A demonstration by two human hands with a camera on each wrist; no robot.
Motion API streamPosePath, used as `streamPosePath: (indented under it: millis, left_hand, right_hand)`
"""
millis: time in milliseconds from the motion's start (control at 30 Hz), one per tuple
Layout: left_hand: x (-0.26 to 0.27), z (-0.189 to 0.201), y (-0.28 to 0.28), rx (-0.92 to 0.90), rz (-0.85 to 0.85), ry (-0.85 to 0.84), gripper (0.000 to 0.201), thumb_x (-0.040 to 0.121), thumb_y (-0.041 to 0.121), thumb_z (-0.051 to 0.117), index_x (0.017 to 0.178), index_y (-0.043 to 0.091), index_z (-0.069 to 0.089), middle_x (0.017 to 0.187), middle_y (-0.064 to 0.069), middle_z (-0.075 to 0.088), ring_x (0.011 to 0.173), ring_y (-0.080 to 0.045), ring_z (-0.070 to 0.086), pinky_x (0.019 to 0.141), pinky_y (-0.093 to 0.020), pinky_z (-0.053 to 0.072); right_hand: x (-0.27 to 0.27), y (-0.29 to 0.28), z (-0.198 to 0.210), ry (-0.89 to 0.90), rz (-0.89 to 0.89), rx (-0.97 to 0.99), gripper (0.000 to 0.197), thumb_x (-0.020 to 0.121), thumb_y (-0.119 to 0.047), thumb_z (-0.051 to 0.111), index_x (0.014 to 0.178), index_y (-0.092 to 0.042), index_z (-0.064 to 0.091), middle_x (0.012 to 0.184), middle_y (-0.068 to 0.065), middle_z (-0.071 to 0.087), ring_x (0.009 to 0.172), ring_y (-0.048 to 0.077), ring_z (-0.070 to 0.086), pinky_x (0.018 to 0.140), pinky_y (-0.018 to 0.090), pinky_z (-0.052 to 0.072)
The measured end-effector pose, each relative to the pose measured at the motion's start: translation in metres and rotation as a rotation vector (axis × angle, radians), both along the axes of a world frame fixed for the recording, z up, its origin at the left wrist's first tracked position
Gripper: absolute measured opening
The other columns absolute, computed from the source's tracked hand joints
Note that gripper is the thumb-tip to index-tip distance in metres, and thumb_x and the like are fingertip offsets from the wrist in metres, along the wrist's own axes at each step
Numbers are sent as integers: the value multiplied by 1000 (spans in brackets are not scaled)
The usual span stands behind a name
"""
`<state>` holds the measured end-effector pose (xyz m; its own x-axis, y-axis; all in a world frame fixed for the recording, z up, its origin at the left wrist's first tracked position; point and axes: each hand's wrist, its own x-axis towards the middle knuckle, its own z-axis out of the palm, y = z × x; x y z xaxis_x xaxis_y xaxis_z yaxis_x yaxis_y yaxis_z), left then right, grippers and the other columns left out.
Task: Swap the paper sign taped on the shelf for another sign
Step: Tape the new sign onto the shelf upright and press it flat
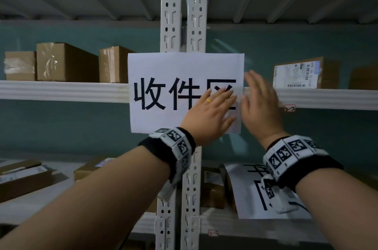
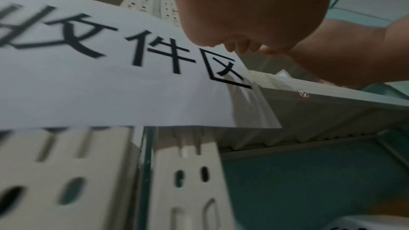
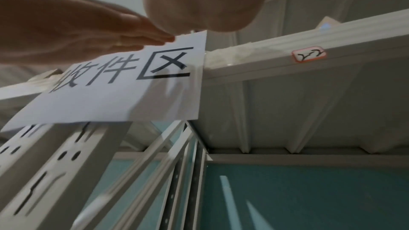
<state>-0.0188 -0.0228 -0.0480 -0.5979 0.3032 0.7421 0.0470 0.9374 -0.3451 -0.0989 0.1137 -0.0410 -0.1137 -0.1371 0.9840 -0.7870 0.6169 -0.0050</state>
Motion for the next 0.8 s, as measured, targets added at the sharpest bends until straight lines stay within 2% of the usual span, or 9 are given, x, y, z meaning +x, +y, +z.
streamPosePath:
  millis: [100, 167, 233, 367, 467, 600, 700, 800]
  left_hand:
    - [-19, -4, 12, 15, 65, -14, 67, 92, 40, 9, 152, 11, 15, 160, -5, 10, 149, -17, 4, 122, -38, 3]
    - [-29, -7, 14, -3, 99, -23, 74, 85, 40, 1, 152, 10, 13, 160, -6, 8, 149, -20, 4, 122, -39, 5]
    - [-36, -10, 13, -32, 93, 5, 69, 88, 36, 10, 150, 8, 20, 158, -10, 17, 148, -24, 13, 121, -42, 12]
    - [-47, -15, 6, -91, 106, 107, 62, 88, 35, 29, 142, 5, 41, 149, -13, 40, 140, -26, 35, 114, -47, 31]
    - [-51, -16, 3, -138, 141, 102, 66, 89, 41, 27, 144, 6, 38, 151, -12, 36, 142, -26, 31, 115, -48, 27]
    - [-56, -20, 1, -153, 166, 107, 73, 86, 48, 29, 146, 5, 34, 154, -11, 30, 144, -27, 25, 117, -49, 22]
    - [-58, -22, 1, -161, 179, 149, 78, 84, 54, 34, 146, 6, 33, 154, -10, 30, 144, -26, 26, 117, -49, 23]
    - [-58, -21, -1, -178, 209, 152, 82, 84, 56, 37, 149, 8, 26, 157, -9, 23, 146, -24, 20, 118, -48, 19]
  right_hand:
    - [-6, -3, -5, -34, -19, 241, 52, 99, -19, 26, 149, -8, 21, 158, 8, 18, 147, 19, 13, 119, 31, 4]
    - [-17, -2, -9, -64, -40, 339, 57, 96, -26, 15, 150, -10, 15, 160, 6, 11, 148, 17, 5, 119, 30, 1]
    - [-28, -1, -12, -35, -50, 390, 61, 92, -28, 13, 150, -9, 17, 159, 8, 14, 147, 18, 8, 120, 31, 2]
    - [-43, -4, -14, 95, -131, 416, 59, 91, -24, 26, 147, -5, 26, 155, 13, 25, 144, 22, 19, 117, 32, 2]
    - [-52, -5, -17, 143, -172, 434, 62, 92, -28, 33, 148, -5, 22, 157, 13, 19, 146, 22, 15, 118, 32, -2]
    - [-62, 1, -19, 197, -236, 457, 70, 91, -40, 33, 148, -4, 20, 157, 15, 19, 145, 23, 18, 119, 36, 5]
    - [-70, 12, -20, 201, -327, 465, 77, 90, -51, 29, 149, -3, 16, 157, 14, 17, 145, 23, 17, 118, 39, 8]
    - [-76, 19, -21, 201, -371, 464, 79, 90, -57, 24, 150, -7, 11, 159, 12, 13, 146, 21, 11, 119, 41, 7]
